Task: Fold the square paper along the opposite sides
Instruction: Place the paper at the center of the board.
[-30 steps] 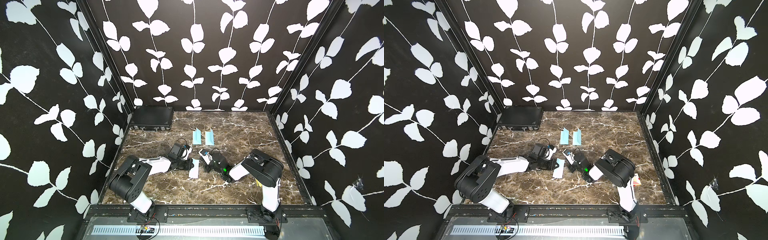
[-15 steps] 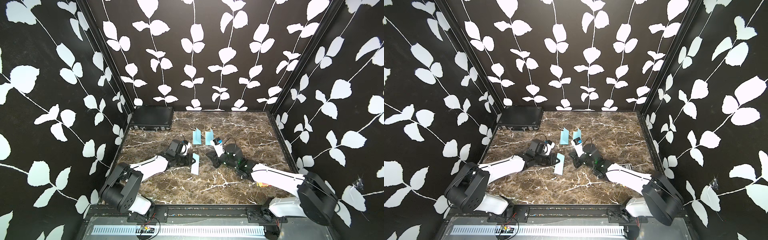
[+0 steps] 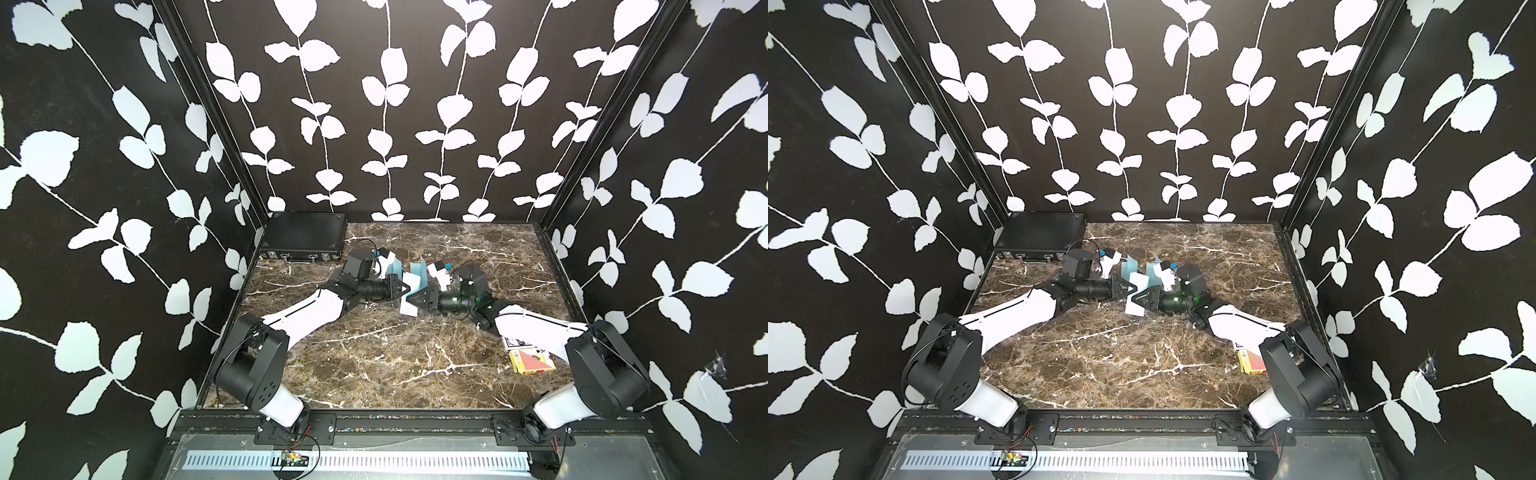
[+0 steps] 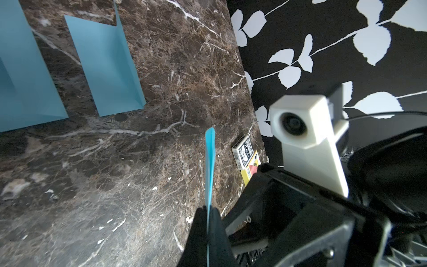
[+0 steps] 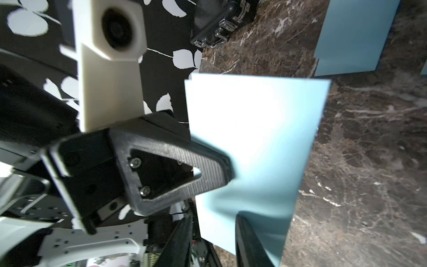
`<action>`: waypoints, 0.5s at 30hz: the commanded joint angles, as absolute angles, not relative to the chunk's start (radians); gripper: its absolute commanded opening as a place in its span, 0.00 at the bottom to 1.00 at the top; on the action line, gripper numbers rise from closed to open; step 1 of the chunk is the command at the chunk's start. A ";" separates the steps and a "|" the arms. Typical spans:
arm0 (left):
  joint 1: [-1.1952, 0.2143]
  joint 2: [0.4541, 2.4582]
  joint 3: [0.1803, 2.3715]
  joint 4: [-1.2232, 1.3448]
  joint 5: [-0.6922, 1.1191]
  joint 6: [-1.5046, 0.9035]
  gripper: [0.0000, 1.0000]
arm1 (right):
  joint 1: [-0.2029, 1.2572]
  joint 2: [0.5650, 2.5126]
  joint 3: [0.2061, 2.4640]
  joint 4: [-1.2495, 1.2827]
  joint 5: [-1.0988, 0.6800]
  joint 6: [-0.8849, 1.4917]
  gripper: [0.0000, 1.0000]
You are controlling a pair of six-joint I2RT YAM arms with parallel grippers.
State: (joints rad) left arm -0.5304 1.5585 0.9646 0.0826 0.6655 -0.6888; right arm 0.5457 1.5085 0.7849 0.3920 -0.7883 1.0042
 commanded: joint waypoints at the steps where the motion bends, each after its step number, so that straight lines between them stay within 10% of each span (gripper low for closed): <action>1: -0.510 1.563 0.985 0.149 0.727 -0.705 0.00 | 0.532 1.476 0.775 0.442 -0.861 1.048 0.37; 15: -0.476 1.539 0.987 0.194 0.772 -0.739 0.00 | 0.460 1.451 0.681 0.476 -0.893 1.055 0.40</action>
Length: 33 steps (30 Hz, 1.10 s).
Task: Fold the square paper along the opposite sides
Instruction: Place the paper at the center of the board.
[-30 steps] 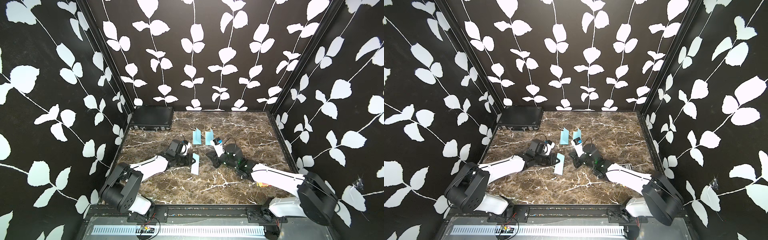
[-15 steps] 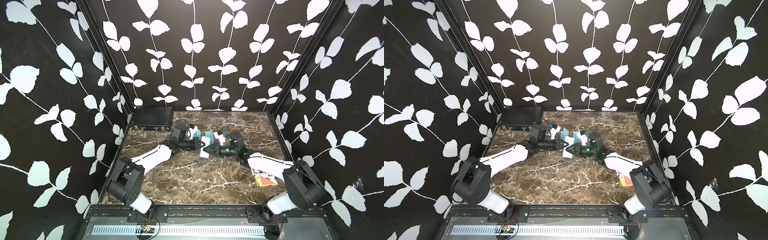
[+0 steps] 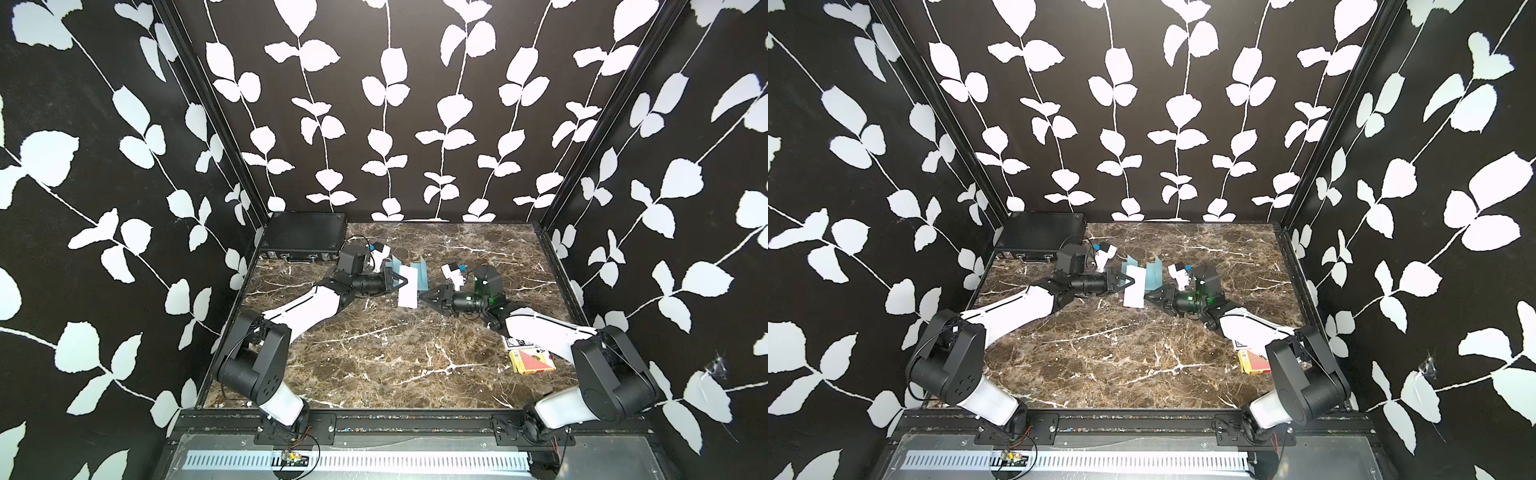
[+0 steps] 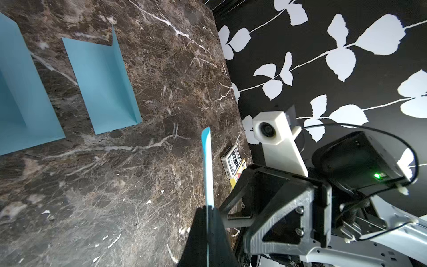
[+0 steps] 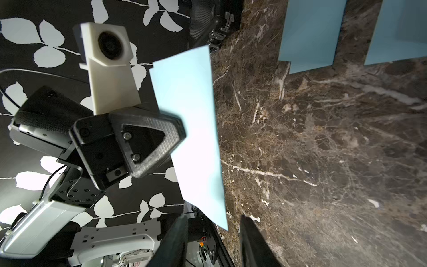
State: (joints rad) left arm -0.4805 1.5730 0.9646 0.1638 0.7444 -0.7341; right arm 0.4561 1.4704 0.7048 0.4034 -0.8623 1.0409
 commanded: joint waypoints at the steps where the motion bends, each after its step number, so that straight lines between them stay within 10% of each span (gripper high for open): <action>1: -0.475 1.539 0.986 0.201 0.776 -0.743 0.00 | 0.460 1.459 0.679 0.494 -0.896 1.067 0.40; 16: -0.475 1.520 0.979 0.260 0.800 -0.786 0.00 | 0.483 1.539 0.689 0.596 -0.928 1.113 0.39; 26: -0.475 1.522 0.982 0.242 0.797 -0.770 0.00 | 0.481 1.502 0.692 0.574 -0.923 1.100 0.03; 33: -0.476 1.516 0.999 0.184 0.773 -0.738 0.00 | 0.464 1.472 0.721 0.411 -0.931 0.996 0.00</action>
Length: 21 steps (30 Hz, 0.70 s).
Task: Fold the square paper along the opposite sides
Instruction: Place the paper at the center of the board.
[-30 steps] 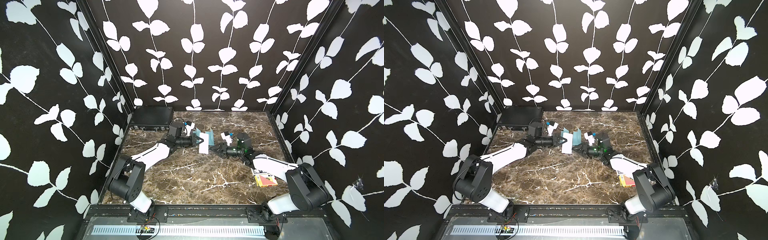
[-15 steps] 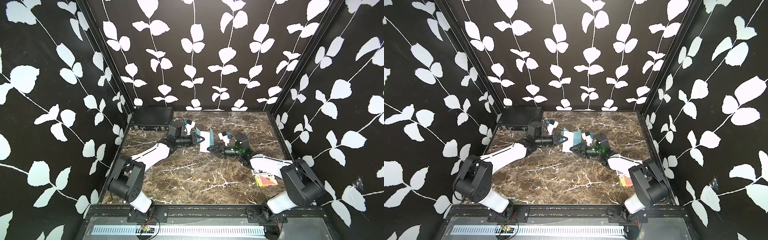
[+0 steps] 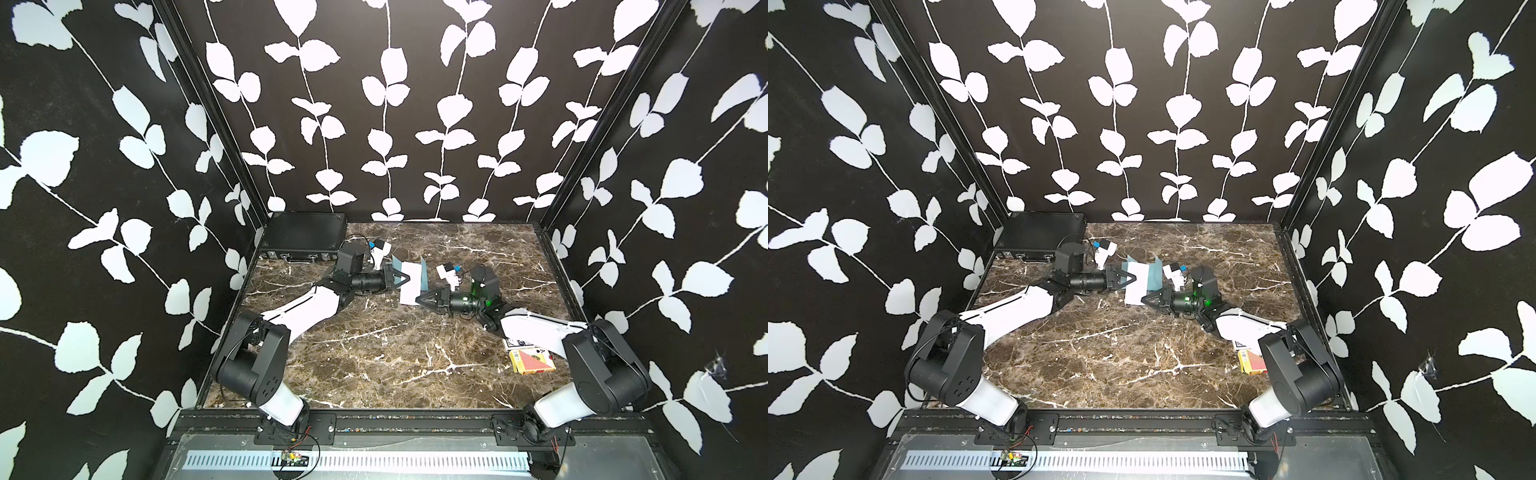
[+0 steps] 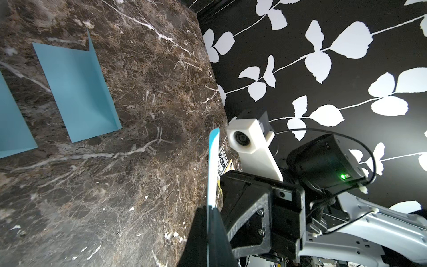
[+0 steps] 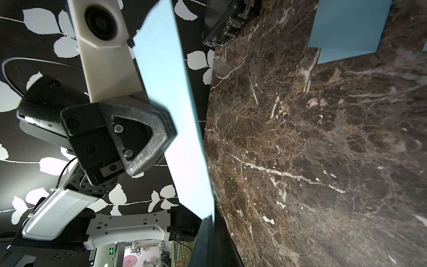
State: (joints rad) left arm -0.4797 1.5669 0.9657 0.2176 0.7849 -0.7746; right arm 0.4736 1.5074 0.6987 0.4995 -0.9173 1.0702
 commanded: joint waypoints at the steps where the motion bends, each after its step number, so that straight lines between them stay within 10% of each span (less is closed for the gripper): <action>1: -0.476 1.513 1.011 0.145 0.762 -0.720 0.06 | 0.449 1.465 0.738 0.340 -0.943 0.947 0.00; 4: -0.473 1.486 1.041 0.027 0.714 -0.661 0.51 | 0.376 1.459 0.837 -0.018 -0.952 0.678 0.00; 7: -0.474 1.448 1.071 -0.108 0.646 -0.588 0.70 | 0.272 1.493 0.940 -0.281 -0.899 0.472 0.00; 21: -0.473 1.459 1.065 -0.210 0.658 -0.519 0.72 | 0.111 2.033 1.489 -0.678 -0.780 0.210 0.00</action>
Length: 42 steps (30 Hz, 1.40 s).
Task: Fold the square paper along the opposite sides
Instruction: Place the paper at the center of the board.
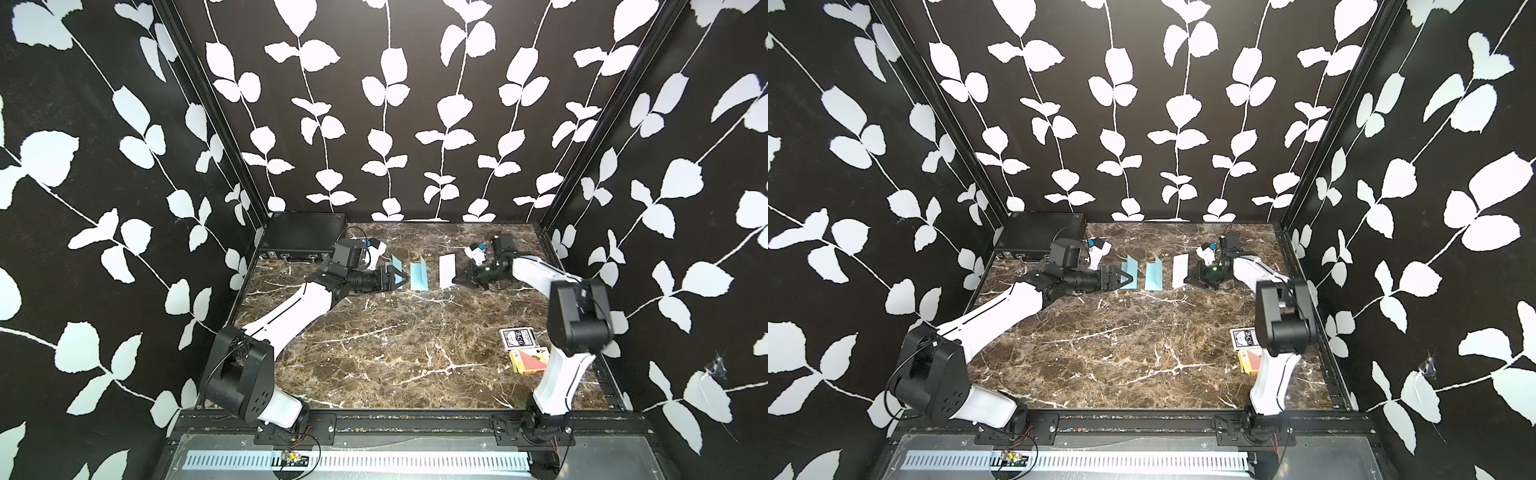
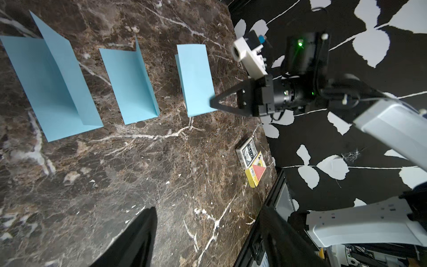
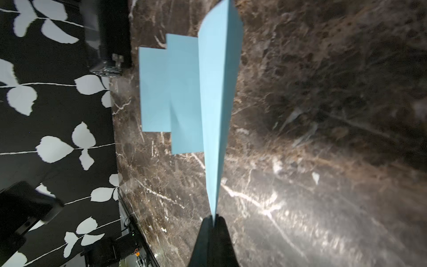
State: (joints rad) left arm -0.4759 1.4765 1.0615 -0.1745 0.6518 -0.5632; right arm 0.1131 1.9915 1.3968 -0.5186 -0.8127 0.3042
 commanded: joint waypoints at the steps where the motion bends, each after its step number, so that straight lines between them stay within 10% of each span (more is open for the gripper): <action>1: -0.472 1.454 1.063 -0.217 0.657 -0.513 0.72 | 0.108 2.057 1.510 -0.688 -0.770 0.210 0.00; 42: -0.466 1.448 1.040 -0.190 0.676 -0.512 0.73 | 0.067 2.219 1.675 -0.677 -0.683 0.289 0.03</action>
State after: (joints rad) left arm -0.4740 1.4750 1.0500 -0.1947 0.6655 -0.5297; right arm 0.0719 2.2055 1.6375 -0.6758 -0.6899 0.2848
